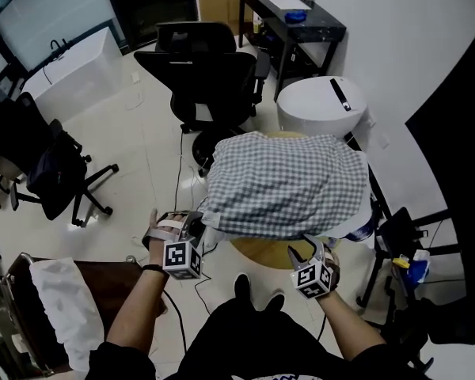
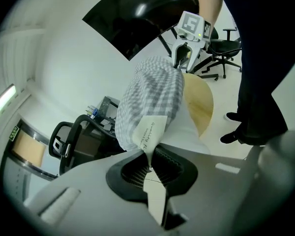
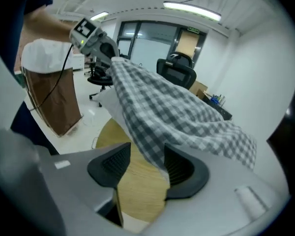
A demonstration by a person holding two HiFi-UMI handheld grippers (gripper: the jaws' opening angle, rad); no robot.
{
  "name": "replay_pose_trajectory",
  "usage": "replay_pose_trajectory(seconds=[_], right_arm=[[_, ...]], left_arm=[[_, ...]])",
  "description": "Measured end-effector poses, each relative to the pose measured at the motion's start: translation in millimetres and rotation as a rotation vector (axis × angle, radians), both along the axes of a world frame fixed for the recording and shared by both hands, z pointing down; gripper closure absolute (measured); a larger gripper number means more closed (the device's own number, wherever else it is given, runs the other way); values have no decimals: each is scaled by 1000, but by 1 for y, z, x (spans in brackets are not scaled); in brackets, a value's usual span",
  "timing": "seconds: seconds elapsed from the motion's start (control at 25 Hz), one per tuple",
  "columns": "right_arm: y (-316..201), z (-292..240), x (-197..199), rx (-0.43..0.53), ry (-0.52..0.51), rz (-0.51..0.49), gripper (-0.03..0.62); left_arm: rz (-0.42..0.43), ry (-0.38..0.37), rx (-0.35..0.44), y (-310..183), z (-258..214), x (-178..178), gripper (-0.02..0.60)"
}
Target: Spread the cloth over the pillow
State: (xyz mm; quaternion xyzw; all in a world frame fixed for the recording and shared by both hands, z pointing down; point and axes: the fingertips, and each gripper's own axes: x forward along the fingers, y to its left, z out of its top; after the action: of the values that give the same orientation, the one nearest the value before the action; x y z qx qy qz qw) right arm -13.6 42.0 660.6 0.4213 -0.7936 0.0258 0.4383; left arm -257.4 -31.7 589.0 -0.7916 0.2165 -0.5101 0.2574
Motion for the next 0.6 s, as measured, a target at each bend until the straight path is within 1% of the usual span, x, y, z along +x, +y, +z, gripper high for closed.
replay_pose_trajectory(seconds=[0.12,0.2,0.32,0.4,0.44,0.6], right_arm=[[1,16,-1,65,152,-105,358],[-3,27,-3,84,216,-153,358],[-14,40,4,94,269,-150,358],[-24,38,10,112,302,-138,363],[-29,35,11,122,310,-133,393],[-32,19,11,153,294,-156,577]], left_arm=[[-35,48,-22,1,-9,3,581],[-42,49,-28,1,-10,4,581],[-51,39,-42,5,-6,6,581],[-55,37,-44,8,-5,10,581],[-56,32,-42,9,-5,10,581],[-60,2,-40,10,-4,7,581]])
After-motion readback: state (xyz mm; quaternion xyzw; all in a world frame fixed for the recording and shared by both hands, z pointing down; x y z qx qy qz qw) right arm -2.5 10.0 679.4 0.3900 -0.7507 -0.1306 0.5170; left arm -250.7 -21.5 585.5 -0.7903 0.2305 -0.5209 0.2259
